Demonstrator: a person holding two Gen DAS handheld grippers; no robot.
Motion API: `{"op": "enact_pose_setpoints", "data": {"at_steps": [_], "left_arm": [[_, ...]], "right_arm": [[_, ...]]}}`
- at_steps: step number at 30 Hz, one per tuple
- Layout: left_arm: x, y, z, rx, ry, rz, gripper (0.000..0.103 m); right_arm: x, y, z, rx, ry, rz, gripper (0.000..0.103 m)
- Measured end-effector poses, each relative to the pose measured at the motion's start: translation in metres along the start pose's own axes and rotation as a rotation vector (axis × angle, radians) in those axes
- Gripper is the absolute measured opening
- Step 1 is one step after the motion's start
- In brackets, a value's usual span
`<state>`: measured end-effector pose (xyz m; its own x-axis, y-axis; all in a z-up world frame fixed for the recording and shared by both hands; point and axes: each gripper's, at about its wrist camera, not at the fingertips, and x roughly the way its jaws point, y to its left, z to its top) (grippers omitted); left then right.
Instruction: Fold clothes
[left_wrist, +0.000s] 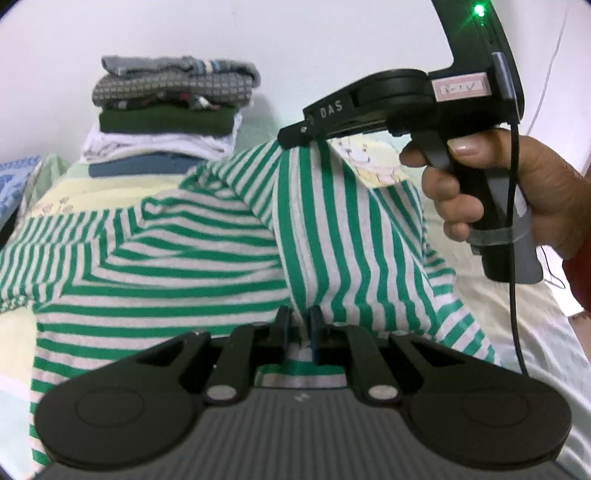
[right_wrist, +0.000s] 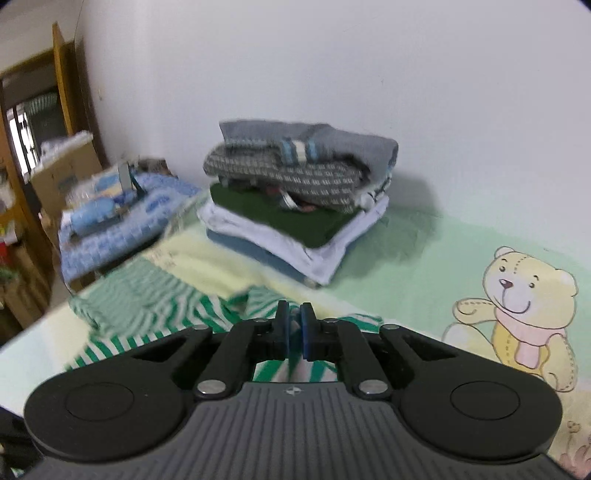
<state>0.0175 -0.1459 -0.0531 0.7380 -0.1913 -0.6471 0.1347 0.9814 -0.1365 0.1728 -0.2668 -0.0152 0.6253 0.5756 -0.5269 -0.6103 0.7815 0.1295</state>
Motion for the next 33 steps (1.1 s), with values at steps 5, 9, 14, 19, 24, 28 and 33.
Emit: {"op": "enact_pose_setpoints", "data": {"at_steps": [5,9,14,19,24,28,33], "left_arm": [[-0.003,-0.003,0.001,0.004,-0.002,0.001,0.008],[0.003,-0.002,-0.004,0.008,0.024,0.001,0.008],[0.006,-0.002,-0.008,0.013,0.038,-0.007,0.009],[0.006,-0.005,-0.006,0.032,0.037,-0.015,0.009],[0.006,-0.006,-0.008,0.042,0.040,-0.018,0.009],[0.005,-0.004,-0.008,0.031,0.032,-0.018,0.009],[-0.008,0.003,0.000,-0.032,-0.045,0.008,0.009]], "right_arm": [[0.007,0.008,0.002,-0.015,0.013,-0.001,0.008],[0.012,0.002,-0.009,-0.026,0.077,0.011,0.016],[0.008,0.000,-0.022,-0.054,0.093,-0.006,0.029],[0.002,0.007,-0.024,-0.084,0.042,0.017,0.028],[0.008,0.018,-0.032,-0.206,0.070,-0.016,0.004],[-0.004,0.020,-0.029,-0.195,0.010,-0.024,0.004],[-0.017,0.027,0.008,-0.102,-0.130,0.035,0.004]]}}
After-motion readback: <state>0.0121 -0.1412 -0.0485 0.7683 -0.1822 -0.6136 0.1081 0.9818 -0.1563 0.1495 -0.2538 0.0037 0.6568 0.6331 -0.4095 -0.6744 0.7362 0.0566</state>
